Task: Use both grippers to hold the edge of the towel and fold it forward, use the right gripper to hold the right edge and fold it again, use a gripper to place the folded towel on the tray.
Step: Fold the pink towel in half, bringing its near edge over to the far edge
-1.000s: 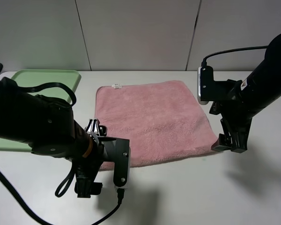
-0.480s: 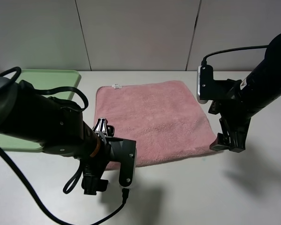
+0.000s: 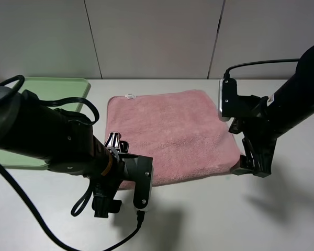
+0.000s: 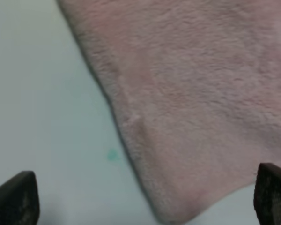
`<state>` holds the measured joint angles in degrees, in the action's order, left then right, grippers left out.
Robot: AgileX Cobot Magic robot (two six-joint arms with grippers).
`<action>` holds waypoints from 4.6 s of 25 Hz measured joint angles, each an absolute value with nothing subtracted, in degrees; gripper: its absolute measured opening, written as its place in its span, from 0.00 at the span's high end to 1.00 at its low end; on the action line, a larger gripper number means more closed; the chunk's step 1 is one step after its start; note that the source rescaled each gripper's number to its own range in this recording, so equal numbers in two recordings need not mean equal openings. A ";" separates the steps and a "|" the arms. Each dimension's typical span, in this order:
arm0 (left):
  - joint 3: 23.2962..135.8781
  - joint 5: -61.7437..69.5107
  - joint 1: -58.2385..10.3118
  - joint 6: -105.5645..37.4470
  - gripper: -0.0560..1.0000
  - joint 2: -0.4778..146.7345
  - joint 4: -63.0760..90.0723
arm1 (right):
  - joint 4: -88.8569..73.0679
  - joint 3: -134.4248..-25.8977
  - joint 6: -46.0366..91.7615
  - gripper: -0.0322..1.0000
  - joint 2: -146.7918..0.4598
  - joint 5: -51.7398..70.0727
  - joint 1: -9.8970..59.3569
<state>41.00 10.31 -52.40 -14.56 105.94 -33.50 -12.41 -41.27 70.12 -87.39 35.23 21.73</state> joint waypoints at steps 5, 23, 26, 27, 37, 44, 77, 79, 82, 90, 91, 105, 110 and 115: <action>41.00 10.24 -52.40 -14.56 0.09 105.94 -33.50 | -12.46 -38.21 72.13 0.00 -87.39 30.23 21.73; 41.00 10.11 -52.40 -14.51 0.09 105.94 -33.50 | -10.66 -34.74 72.48 0.00 -97.00 17.31 21.73; 41.00 10.06 -52.40 -14.51 0.09 105.94 -33.50 | -10.51 -34.74 72.48 0.00 -98.52 15.72 21.73; 41.00 10.06 -52.40 -14.51 0.09 105.94 -33.50 | -10.40 -34.74 72.48 0.00 -98.84 15.22 21.73; 41.03 10.06 -52.40 -14.43 0.09 106.13 -33.50 | -8.74 -34.91 72.47 0.00 -101.50 12.70 21.73; 41.03 10.00 -52.40 -14.43 0.10 106.13 -33.50 | -8.71 -35.29 72.47 0.00 -102.76 12.12 21.73; 40.80 14.06 -52.48 -14.36 0.93 107.46 -33.70 | -7.85 -35.42 72.15 0.89 -104.28 8.10 21.73; 40.80 14.11 -52.48 -14.36 0.94 107.46 -33.74 | -7.83 -35.42 72.27 0.96 -104.28 8.10 21.73; 40.80 14.11 -52.48 -14.36 0.94 107.46 -33.74 | -7.45 -35.42 72.27 0.97 -104.28 8.10 21.73; 40.80 14.62 -52.48 -14.36 0.94 107.46 -33.74 | -7.24 -35.21 72.27 0.97 -103.37 8.72 21.73; 40.80 14.75 -52.48 -14.36 0.94 107.46 -33.74 | -7.24 -35.16 72.27 0.97 -103.24 9.13 21.73; 41.82 18.24 -52.58 -14.36 0.94 107.56 -34.02 | -7.22 -35.10 72.27 0.97 -98.16 13.77 21.73; 45.14 24.26 -52.58 -14.28 0.95 107.57 -33.42 | -7.47 -34.96 72.27 0.97 -96.41 14.47 21.73; 47.76 28.72 -52.58 -14.23 0.95 107.62 -33.24 | -7.47 -34.96 72.27 0.97 -94.96 14.86 21.73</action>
<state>47.76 28.72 -52.58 -14.23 107.62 -33.24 -7.47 -34.96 72.27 -94.96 14.86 21.73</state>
